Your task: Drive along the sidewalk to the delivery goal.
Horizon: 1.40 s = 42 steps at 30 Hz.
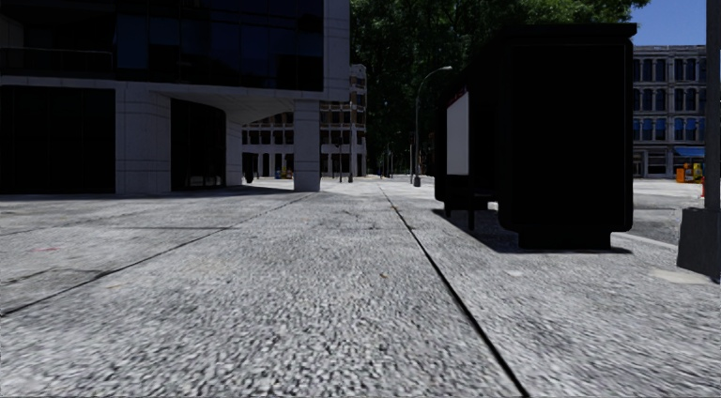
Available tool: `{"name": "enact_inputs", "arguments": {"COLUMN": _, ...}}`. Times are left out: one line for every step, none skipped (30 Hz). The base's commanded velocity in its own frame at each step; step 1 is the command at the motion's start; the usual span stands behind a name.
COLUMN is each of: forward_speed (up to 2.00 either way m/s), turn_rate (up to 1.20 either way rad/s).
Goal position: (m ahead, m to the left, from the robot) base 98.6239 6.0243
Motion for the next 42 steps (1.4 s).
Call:
{"name": "enact_inputs", "arguments": {"forward_speed": 2.00, "turn_rate": 0.00}}
{"name": "enact_inputs", "arguments": {"forward_speed": 2.00, "turn_rate": 0.00}}
{"name": "enact_inputs", "arguments": {"forward_speed": 2.00, "turn_rate": 0.00}}
{"name": "enact_inputs", "arguments": {"forward_speed": 2.00, "turn_rate": 0.00}}
{"name": "enact_inputs", "arguments": {"forward_speed": 2.00, "turn_rate": 0.00}}
{"name": "enact_inputs", "arguments": {"forward_speed": 2.00, "turn_rate": 0.00}}
{"name": "enact_inputs", "arguments": {"forward_speed": 2.00, "turn_rate": 0.00}}
{"name": "enact_inputs", "arguments": {"forward_speed": 2.00, "turn_rate": 0.00}}
{"name": "enact_inputs", "arguments": {"forward_speed": 2.00, "turn_rate": 0.00}}
{"name": "enact_inputs", "arguments": {"forward_speed": 2.00, "turn_rate": 0.00}}
{"name": "enact_inputs", "arguments": {"forward_speed": 2.00, "turn_rate": 0.00}}
{"name": "enact_inputs", "arguments": {"forward_speed": 2.00, "turn_rate": 0.00}}
{"name": "enact_inputs", "arguments": {"forward_speed": 2.00, "turn_rate": 0.00}}
{"name": "enact_inputs", "arguments": {"forward_speed": 2.00, "turn_rate": 0.00}}
{"name": "enact_inputs", "arguments": {"forward_speed": 2.00, "turn_rate": 0.00}}
{"name": "enact_inputs", "arguments": {"forward_speed": 2.00, "turn_rate": 0.00}}
{"name": "enact_inputs", "arguments": {"forward_speed": 2.00, "turn_rate": 0.00}}
{"name": "enact_inputs", "arguments": {"forward_speed": 2.00, "turn_rate": 0.00}}
{"name": "enact_inputs", "arguments": {"forward_speed": 2.00, "turn_rate": 0.00}}
{"name": "enact_inputs", "arguments": {"forward_speed": 2.00, "turn_rate": 0.00}}
{"name": "enact_inputs", "arguments": {"forward_speed": 2.00, "turn_rate": 0.00}}
{"name": "enact_inputs", "arguments": {"forward_speed": 2.00, "turn_rate": 0.00}}
{"name": "enact_inputs", "arguments": {"forward_speed": 2.00, "turn_rate": 0.00}}
{"name": "enact_inputs", "arguments": {"forward_speed": 2.00, "turn_rate": 0.00}}
{"name": "enact_inputs", "arguments": {"forward_speed": 2.00, "turn_rate": 0.00}}
{"name": "enact_inputs", "arguments": {"forward_speed": 2.00, "turn_rate": 0.00}}
{"name": "enact_inputs", "arguments": {"forward_speed": 2.00, "turn_rate": 0.00}}
{"name": "enact_inputs", "arguments": {"forward_speed": 2.00, "turn_rate": 0.00}}
{"name": "enact_inputs", "arguments": {"forward_speed": 2.00, "turn_rate": 0.00}}
{"name": "enact_inputs", "arguments": {"forward_speed": 2.00, "turn_rate": 0.00}}
{"name": "enact_inputs", "arguments": {"forward_speed": 2.00, "turn_rate": 0.00}}
{"name": "enact_inputs", "arguments": {"forward_speed": 2.00, "turn_rate": 0.00}}
{"name": "enact_inputs", "arguments": {"forward_speed": 2.00, "turn_rate": 0.00}}
{"name": "enact_inputs", "arguments": {"forward_speed": 2.00, "turn_rate": 0.00}}
{"name": "enact_inputs", "arguments": {"forward_speed": 2.00, "turn_rate": 0.00}}
{"name": "enact_inputs", "arguments": {"forward_speed": 2.00, "turn_rate": -0.20}}
{"name": "enact_inputs", "arguments": {"forward_speed": 2.00, "turn_rate": -0.20}}
{"name": "enact_inputs", "arguments": {"forward_speed": 2.00, "turn_rate": -0.98}}
{"name": "enact_inputs", "arguments": {"forward_speed": 2.00, "turn_rate": -1.20}}
{"name": "enact_inputs", "arguments": {"forward_speed": 2.00, "turn_rate": -1.20}}
{"name": "enact_inputs", "arguments": {"forward_speed": 2.00, "turn_rate": -0.67}}
{"name": "enact_inputs", "arguments": {"forward_speed": 2.00, "turn_rate": 0.00}}
